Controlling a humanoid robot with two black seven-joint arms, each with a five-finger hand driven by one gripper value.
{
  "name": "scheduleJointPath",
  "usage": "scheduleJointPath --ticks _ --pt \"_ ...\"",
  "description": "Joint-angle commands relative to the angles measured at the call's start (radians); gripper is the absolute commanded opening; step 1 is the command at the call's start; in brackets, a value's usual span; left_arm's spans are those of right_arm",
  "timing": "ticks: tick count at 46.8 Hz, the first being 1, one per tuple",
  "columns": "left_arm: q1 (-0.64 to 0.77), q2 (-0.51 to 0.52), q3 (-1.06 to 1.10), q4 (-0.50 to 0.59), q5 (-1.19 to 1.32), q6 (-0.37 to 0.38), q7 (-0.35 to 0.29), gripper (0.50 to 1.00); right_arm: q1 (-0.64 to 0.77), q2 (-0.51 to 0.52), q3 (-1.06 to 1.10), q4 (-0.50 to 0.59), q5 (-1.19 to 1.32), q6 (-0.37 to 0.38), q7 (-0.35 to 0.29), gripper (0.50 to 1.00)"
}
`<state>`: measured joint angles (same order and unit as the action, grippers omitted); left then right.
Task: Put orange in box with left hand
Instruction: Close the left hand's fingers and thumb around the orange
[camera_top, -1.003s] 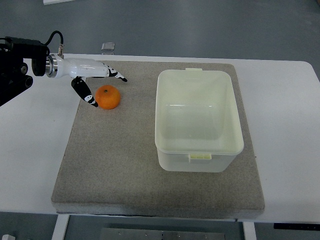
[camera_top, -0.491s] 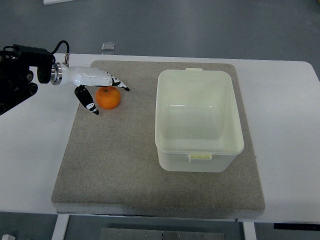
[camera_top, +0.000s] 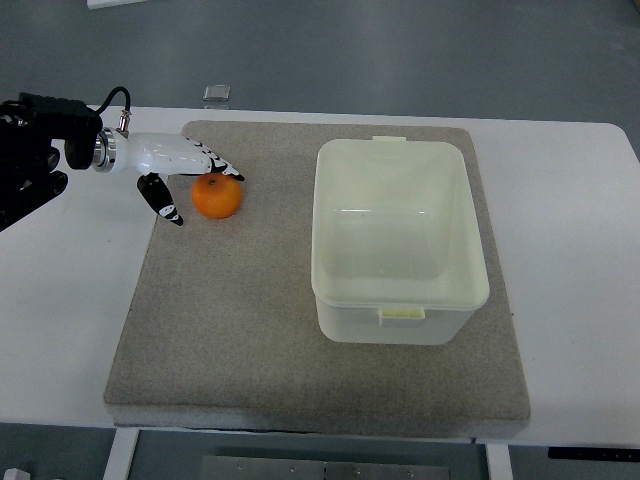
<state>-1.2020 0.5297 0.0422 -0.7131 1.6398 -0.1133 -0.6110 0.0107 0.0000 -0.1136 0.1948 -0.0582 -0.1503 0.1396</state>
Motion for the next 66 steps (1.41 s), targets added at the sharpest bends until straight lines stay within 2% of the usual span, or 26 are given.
scheduleJointPath --ticks 1,19,32,34,36,37,40,41,57,66 --pt "-0.001 -0.001 -0.001 0.0 -0.005 0.001 0.0 0.928 0.0 0.0 0.0 0.0 0.0 0.0 0.0 0.932" --pt "0.001 -0.014 -0.004 0.001 -0.02 0.004 0.0 0.917 0.0 0.0 0.0 0.0 0.0 0.0 0.0 0.932" --pt "0.002 -0.014 -0.002 0.001 -0.02 0.04 0.0 0.763 0.0 0.0 0.0 0.0 0.001 0.0 0.0 0.932" --pt "0.002 -0.014 -0.002 0.001 -0.02 0.043 0.0 0.714 0.0 0.0 0.0 0.0 0.0 0.0 0.0 0.932" --pt "0.002 -0.014 -0.002 0.001 -0.018 0.05 0.0 0.696 0.0 0.0 0.0 0.0 0.001 0.0 0.0 0.932" --pt "0.002 -0.014 -0.002 0.001 -0.02 0.056 0.0 0.664 0.0 0.0 0.0 0.0 0.001 0.0 0.0 0.932" --pt "0.002 -0.014 -0.004 0.001 -0.02 0.075 0.0 0.517 0.0 0.0 0.0 0.0 0.0 0.0 0.0 0.932" --pt "0.002 -0.016 -0.004 0.001 -0.02 0.081 0.0 0.5 0.0 0.0 0.0 0.0 0.0 0.0 0.0 0.932" --pt "0.007 -0.028 0.001 0.014 -0.011 0.086 0.0 0.5 0.0 0.0 0.0 0.0 0.0 0.0 0.0 0.932" --pt "0.005 -0.028 0.001 0.009 -0.018 0.115 0.0 0.5 0.0 0.0 0.0 0.0 0.0 0.0 0.0 0.932"
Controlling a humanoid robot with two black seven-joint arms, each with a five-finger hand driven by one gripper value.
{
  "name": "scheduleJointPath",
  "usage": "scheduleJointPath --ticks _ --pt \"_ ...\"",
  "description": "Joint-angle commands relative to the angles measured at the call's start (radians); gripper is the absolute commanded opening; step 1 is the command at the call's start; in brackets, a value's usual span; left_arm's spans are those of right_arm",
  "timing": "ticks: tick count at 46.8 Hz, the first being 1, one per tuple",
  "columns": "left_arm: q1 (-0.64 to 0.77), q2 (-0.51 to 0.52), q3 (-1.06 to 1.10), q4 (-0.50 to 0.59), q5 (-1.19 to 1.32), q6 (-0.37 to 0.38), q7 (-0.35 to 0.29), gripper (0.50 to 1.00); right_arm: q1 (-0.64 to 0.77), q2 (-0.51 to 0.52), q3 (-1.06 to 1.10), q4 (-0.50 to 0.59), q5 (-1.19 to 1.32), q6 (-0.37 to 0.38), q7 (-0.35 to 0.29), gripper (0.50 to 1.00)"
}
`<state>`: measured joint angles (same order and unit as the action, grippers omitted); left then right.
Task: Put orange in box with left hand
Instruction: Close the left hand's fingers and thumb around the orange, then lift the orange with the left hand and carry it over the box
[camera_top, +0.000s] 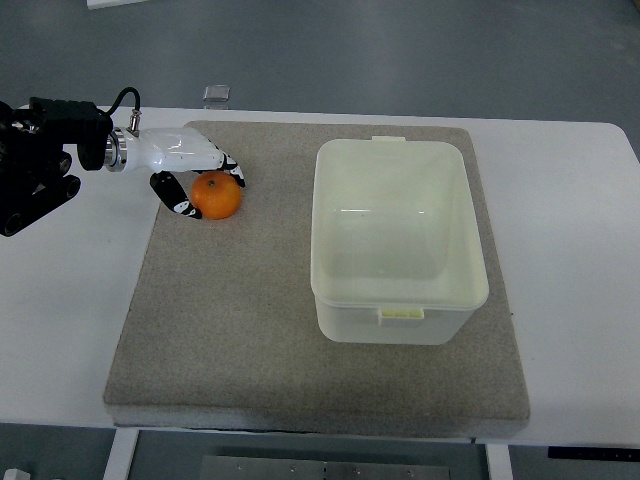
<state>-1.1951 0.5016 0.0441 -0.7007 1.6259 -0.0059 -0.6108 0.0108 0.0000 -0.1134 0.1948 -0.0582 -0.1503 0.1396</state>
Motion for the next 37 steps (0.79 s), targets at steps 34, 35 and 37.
scheduleJointPath --ticks 34,35,37 --pt "-0.089 0.224 -0.132 -0.305 -0.023 0.029 0.0 0.5 0.0 0.0 0.0 0.0 0.0 0.0 0.0 0.932" --pt "-0.095 0.232 -0.133 -0.318 -0.023 0.029 0.0 0.5 0.0 0.0 0.0 0.0 0.0 0.0 0.0 0.932" --pt "-0.106 0.247 -0.139 -0.339 -0.023 0.029 0.0 0.5 0.0 0.0 0.0 0.0 0.0 0.0 0.0 0.932"
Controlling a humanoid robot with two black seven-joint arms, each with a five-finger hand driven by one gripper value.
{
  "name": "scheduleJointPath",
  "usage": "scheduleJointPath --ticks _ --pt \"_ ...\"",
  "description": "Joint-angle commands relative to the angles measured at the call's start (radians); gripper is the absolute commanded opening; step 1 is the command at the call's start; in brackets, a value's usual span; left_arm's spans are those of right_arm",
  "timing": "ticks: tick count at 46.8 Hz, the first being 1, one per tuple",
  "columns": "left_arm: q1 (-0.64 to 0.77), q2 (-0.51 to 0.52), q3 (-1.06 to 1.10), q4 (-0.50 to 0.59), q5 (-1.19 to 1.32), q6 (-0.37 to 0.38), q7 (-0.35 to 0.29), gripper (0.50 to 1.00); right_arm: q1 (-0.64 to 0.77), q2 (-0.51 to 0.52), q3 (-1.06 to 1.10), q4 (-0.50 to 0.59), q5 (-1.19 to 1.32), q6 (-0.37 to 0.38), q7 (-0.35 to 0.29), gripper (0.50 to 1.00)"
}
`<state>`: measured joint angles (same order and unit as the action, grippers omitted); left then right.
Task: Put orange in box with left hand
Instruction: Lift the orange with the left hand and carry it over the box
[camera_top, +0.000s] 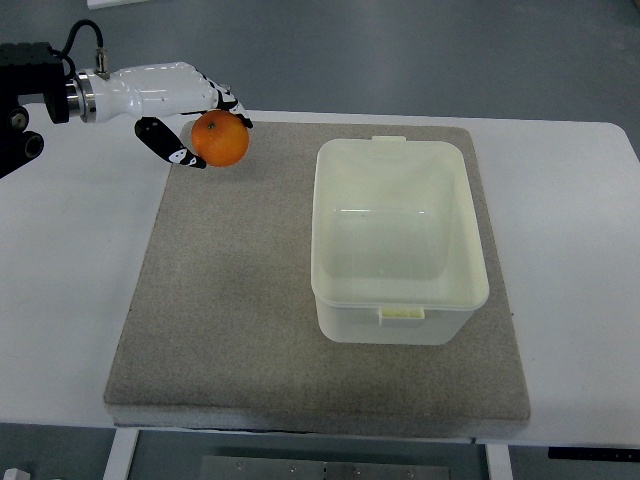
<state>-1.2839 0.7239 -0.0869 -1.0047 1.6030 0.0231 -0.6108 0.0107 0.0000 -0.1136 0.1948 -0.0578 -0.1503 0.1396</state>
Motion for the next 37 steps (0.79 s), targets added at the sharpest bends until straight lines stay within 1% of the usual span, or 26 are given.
scheduleJointPath --ticks 1,6,15,27,37 --pt "-0.022 0.031 -0.016 -0.046 0.0 0.0 0.0 0.5 0.0 0.0 0.0 0.0 0.0 0.0 0.0 0.932" --pt "-0.043 0.048 -0.036 -0.094 0.002 -0.003 0.0 0.5 0.0 0.0 0.0 0.0 0.001 0.0 0.0 0.932" --pt "-0.086 0.031 -0.039 -0.158 0.0 -0.008 0.0 0.5 0.0 0.0 0.0 0.0 0.0 0.0 0.0 0.932" --pt "-0.126 -0.027 -0.04 -0.19 -0.023 -0.011 0.0 0.5 0.0 0.0 0.002 0.0 0.0 0.0 0.0 0.932" --pt "-0.134 -0.103 -0.04 -0.207 -0.037 -0.012 0.0 0.5 0.0 0.0 0.0 0.0 0.0 0.0 -0.001 0.932"
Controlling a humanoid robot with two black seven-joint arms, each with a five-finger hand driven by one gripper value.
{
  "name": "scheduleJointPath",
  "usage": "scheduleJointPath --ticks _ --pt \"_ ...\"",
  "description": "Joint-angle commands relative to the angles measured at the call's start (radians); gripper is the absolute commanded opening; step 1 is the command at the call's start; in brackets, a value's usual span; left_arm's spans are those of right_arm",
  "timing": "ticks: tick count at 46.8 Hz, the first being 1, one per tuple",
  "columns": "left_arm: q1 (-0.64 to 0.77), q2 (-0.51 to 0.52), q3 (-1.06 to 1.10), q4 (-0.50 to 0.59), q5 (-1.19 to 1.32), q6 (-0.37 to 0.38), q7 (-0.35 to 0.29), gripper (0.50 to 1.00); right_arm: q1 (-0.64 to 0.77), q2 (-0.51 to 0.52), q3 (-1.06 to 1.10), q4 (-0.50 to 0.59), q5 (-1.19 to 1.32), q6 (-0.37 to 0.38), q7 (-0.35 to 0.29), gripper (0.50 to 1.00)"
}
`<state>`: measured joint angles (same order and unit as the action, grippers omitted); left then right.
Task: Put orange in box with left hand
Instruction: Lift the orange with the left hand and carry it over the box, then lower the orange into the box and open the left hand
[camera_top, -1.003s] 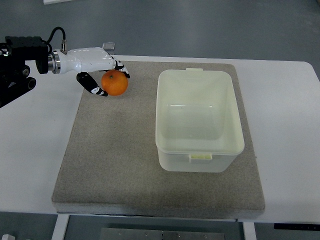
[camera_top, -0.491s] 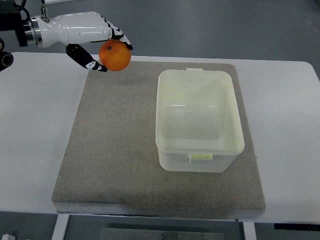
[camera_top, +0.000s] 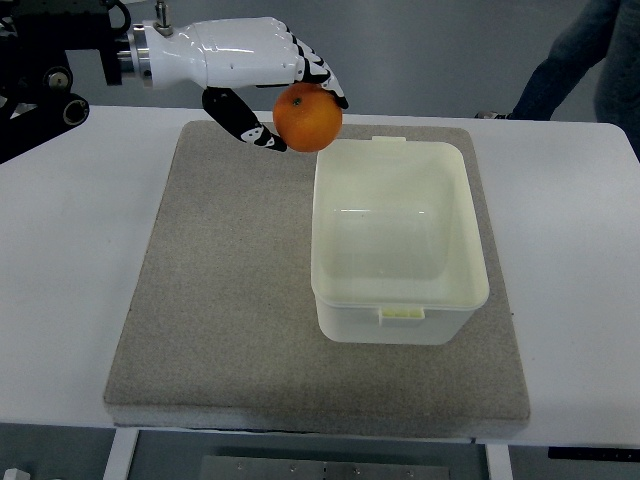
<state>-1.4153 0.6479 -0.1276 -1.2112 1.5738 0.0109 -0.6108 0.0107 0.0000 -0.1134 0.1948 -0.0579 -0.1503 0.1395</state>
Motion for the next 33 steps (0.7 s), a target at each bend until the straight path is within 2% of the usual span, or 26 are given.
scheduleJointPath --ticks 1,19,33 --pt "-0.005 -0.037 0.0 0.001 -0.009 0.001 0.0 0.5 0.0 0.0 0.0 0.0 0.0 0.0 0.0 0.932" --pt "-0.001 -0.132 0.005 0.013 -0.018 -0.005 0.0 0.5 0.0 0.0 0.0 0.0 0.0 0.0 0.0 0.932" --pt "0.009 -0.134 0.017 0.01 -0.015 -0.02 0.0 0.5 0.0 0.0 0.0 0.0 0.0 0.0 0.0 0.932"
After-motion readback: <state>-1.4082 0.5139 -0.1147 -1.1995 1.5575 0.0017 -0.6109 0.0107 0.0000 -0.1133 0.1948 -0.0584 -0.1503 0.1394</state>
